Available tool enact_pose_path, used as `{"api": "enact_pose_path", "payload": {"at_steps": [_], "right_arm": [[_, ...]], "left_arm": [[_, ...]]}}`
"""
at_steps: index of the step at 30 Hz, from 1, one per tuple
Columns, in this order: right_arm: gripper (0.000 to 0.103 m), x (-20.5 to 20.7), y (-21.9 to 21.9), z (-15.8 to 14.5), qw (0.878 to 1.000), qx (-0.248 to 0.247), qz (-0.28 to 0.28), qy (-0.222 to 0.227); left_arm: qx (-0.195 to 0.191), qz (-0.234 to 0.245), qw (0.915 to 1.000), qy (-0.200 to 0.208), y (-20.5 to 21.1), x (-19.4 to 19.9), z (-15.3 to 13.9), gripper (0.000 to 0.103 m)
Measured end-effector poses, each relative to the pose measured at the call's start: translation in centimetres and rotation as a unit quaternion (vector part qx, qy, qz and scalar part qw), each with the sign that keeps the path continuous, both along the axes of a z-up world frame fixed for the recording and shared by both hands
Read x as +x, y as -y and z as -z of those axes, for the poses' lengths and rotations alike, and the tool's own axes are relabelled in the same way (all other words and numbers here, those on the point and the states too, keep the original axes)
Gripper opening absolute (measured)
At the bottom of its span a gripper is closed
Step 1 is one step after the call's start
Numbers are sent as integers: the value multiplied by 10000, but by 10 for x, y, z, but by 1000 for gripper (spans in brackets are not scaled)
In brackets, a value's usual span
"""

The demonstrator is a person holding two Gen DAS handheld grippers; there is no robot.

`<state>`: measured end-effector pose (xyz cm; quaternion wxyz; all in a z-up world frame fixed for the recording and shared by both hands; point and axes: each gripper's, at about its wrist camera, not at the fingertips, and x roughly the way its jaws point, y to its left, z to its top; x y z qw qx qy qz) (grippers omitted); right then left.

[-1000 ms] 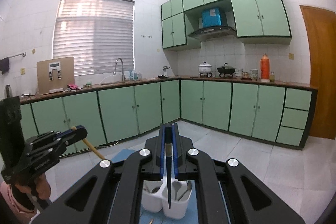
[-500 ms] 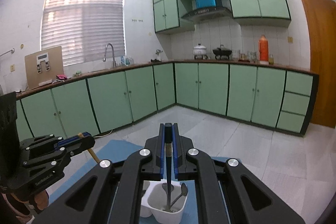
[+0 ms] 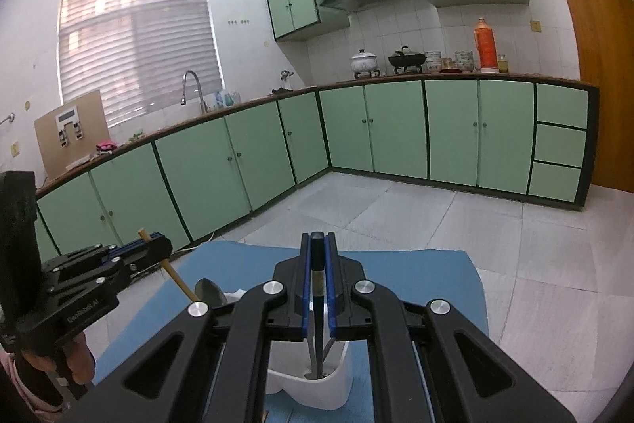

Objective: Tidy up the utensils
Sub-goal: 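Lower both chopsticks into the holder and open both tools, then move both open tools back over the remaining chopsticks on the table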

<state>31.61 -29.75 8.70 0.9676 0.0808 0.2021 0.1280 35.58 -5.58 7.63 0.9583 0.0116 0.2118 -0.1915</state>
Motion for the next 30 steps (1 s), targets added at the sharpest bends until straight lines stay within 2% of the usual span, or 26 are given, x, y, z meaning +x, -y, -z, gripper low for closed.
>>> {"api": "enact_pose_path", "payload": {"at_steps": [6, 8, 9, 10, 12, 15, 19, 25, 30], "right_arm": [[7, 0, 2, 1, 9999, 15, 106, -27], [7, -1, 3, 0, 9999, -8, 131, -46], [7, -2, 1, 0, 9999, -40, 156, -39], [8, -4, 1, -1, 9998, -80, 206, -1], [12, -8, 2, -3, 9996, -123, 238, 50], [14, -15, 4, -8, 9993, -140, 314, 141], [26, -31, 6, -16, 9982, -226, 433, 356], [43, -63, 5, -25, 9957, -359, 536, 659], [59, -96, 1, -19, 9941, -356, 620, 818]], "left_arm": [[-71, -126, 9997, -188, -10, 6, 7, 10], [-102, -158, 9996, -224, -12, 7, 7, 22], [-140, -188, 9995, -209, -14, 5, 6, 35], [-173, -221, 9995, -170, -15, 3, 4, 43], [-223, -261, 9994, -79, -18, -1, 0, 50], [-262, -300, 9992, 26, -22, -8, -6, 55], [-303, -440, 9982, 270, -28, -27, -13, 69], [-348, -688, 9948, 666, -37, -62, -22, 85], [-233, -884, 9923, 838, -41, -89, -23, 89]]}}
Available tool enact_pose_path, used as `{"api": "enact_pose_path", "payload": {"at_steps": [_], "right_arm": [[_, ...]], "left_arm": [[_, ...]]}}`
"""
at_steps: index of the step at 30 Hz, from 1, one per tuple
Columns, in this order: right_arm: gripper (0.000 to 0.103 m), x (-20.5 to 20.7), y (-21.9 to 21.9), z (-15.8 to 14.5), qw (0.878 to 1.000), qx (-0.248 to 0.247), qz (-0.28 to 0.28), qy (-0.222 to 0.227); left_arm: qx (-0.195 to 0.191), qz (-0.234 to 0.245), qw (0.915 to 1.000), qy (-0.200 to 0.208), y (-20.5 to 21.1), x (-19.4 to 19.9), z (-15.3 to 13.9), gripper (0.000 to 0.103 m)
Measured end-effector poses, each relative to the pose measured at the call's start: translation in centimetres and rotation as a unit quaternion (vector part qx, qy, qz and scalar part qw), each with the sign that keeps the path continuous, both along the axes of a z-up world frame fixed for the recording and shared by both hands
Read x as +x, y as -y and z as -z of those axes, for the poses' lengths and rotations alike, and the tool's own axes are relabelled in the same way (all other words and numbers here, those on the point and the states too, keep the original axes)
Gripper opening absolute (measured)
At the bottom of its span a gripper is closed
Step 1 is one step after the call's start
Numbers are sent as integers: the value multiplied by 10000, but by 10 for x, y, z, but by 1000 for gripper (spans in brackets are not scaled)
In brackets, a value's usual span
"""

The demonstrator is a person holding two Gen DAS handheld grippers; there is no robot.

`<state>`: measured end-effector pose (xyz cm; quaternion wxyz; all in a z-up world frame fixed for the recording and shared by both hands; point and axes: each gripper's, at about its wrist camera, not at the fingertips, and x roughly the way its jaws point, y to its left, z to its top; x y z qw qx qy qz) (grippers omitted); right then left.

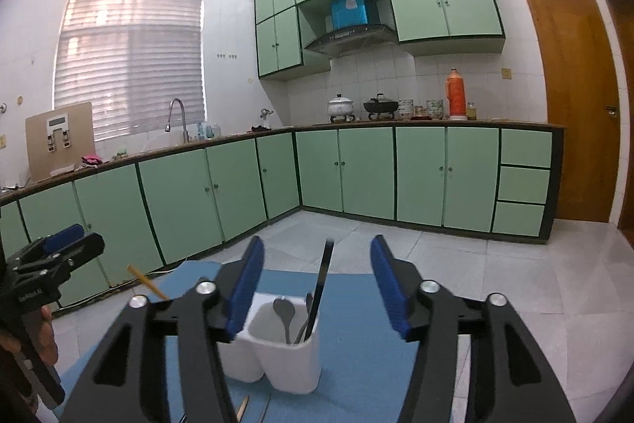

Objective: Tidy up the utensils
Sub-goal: 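Move both open tools back over the remaining chopsticks on the table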

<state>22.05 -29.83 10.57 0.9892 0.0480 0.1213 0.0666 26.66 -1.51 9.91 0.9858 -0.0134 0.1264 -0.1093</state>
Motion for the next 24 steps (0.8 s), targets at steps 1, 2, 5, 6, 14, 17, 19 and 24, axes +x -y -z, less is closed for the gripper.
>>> {"api": "enact_pose_path", "payload": {"at_steps": [1, 2, 5, 6, 14, 17, 19, 24], "right_arm": [[64, -8, -2, 3, 10000, -23, 20, 24], [71, -16, -4, 8, 10000, -50, 59, 56], [79, -38, -12, 21, 9996, -162, 191, 100], [81, -44, -14, 26, 9995, -194, 208, 103], [93, -86, -29, 67, 9989, -300, 355, -41], [93, -99, -35, 87, 9987, -301, 380, -165], [93, -105, -37, 100, 9987, -262, 370, -251], [93, -121, -46, 133, 9981, -259, 335, -449]], "left_arm": [[18, -28, 10000, 11, -1, -8, 3, 90], [31, -70, 10000, 20, -3, -15, 7, 91], [50, -209, 9998, 50, -7, -35, 21, 95], [80, -262, 9996, 57, -8, -41, 26, 95], [218, -432, 9987, -146, -17, -80, 80, 96], [313, -503, 9981, -175, -18, -91, 96, 96], [409, -518, 9976, -189, -18, -98, 109, 96], [599, -458, 9969, -232, -15, -115, 135, 96]]}}
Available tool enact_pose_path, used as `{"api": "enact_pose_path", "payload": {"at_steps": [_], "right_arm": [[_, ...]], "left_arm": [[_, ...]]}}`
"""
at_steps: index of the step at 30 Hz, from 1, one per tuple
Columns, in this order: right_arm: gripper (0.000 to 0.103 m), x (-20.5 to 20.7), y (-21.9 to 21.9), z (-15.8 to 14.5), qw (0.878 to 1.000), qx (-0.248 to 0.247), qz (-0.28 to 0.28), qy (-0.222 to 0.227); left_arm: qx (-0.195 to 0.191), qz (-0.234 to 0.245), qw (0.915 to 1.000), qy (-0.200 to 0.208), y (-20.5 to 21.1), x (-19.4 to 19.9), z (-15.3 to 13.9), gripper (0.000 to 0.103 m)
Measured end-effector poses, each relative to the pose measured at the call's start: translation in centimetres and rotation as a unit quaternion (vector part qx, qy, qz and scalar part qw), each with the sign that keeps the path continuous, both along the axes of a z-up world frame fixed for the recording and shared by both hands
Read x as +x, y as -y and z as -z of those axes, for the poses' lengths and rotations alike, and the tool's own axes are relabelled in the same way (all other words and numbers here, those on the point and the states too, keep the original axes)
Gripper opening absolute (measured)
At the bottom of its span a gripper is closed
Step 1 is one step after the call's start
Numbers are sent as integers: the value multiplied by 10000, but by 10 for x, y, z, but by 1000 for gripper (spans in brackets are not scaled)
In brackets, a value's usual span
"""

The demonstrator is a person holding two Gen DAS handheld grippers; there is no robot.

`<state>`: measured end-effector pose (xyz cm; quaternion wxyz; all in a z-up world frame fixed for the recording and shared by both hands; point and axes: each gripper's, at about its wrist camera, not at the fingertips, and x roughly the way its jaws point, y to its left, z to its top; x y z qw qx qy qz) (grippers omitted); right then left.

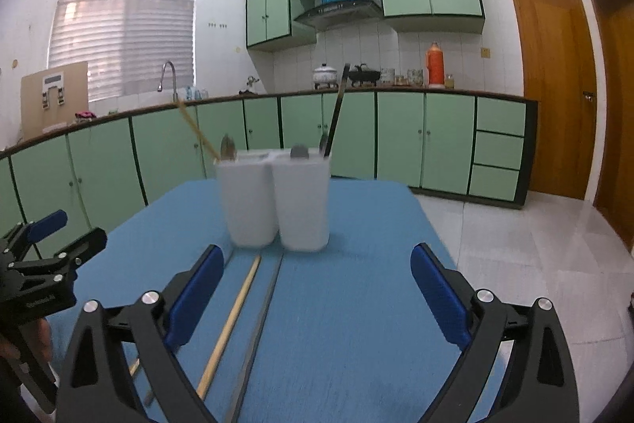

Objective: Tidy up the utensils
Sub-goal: 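Move both open tools back over the remaining chopsticks on the table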

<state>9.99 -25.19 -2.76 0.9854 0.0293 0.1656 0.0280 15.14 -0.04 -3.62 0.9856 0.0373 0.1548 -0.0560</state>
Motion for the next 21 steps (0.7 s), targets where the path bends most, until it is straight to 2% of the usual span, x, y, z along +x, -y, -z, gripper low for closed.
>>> {"api": "enact_pose_path", "payload": {"at_steps": [11, 18, 21], "right_arm": [[93, -32, -13, 53, 9996, 86, -119, -249], [93, -47, -24, 71, 9998, -15, -81, -198], [89, -50, -29, 73, 9998, -124, -45, -120]], "left_arm": [[-21, 80, 9997, -236, -2, -33, 49, 96], [-29, 43, 9997, -218, 0, -47, 67, 96], [-33, 23, 9997, -242, 2, -50, 74, 96]]}}
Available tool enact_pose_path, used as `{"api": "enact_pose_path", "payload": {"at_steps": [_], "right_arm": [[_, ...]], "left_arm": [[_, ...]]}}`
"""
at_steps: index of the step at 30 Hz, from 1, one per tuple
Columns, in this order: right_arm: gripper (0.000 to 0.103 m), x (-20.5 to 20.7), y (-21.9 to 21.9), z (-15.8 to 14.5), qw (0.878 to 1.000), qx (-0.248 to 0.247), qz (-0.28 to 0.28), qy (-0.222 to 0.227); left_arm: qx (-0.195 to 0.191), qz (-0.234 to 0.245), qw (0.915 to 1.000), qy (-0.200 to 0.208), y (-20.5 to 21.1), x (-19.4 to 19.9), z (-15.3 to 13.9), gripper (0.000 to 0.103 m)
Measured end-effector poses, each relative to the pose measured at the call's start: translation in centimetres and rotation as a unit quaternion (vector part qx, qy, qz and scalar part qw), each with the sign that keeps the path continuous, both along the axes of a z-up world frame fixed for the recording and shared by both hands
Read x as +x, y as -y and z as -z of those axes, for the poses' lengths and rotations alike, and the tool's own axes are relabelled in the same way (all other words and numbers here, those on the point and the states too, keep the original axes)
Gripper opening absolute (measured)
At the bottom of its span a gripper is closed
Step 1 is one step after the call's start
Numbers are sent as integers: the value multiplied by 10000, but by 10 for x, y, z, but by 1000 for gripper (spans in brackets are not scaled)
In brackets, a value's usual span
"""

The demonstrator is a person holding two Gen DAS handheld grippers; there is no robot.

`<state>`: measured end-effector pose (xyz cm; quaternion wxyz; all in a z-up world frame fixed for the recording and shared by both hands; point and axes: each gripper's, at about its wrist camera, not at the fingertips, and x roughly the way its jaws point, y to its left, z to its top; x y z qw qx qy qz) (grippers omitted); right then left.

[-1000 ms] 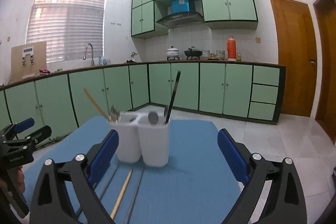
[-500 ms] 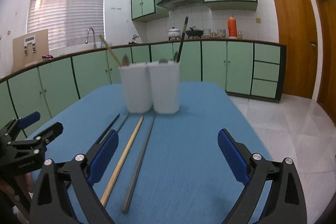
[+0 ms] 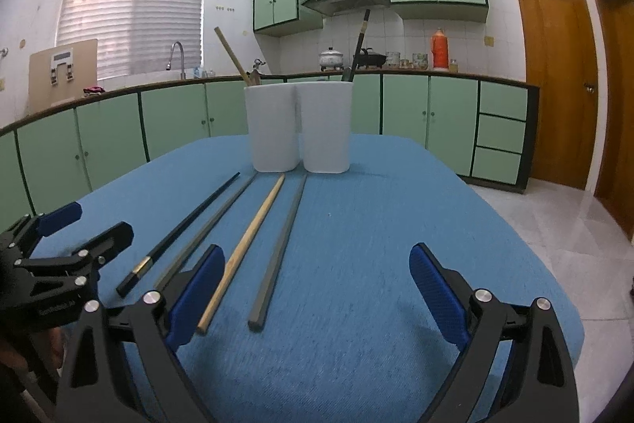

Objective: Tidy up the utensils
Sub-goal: 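Move both open tools back over the remaining chopsticks on the table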

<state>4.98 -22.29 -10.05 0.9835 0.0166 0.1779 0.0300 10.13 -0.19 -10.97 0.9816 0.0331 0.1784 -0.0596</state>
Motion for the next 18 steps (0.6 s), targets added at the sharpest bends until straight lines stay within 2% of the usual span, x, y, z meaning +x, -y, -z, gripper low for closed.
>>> {"api": "enact_pose_path", "payload": {"at_steps": [5, 16, 18], "right_arm": [[78, -4, -8, 4, 9999, -108, -51, 18], [44, -14, -21, 21, 9998, -201, -90, -11], [41, -16, -22, 22, 9997, -205, -96, 16]], "left_arm": [[-61, -22, 10000, -8, -1, -5, 7, 96], [-138, -42, 9999, 28, 3, -12, 13, 96], [-147, -35, 9999, 51, 4, -12, 13, 96]]}}
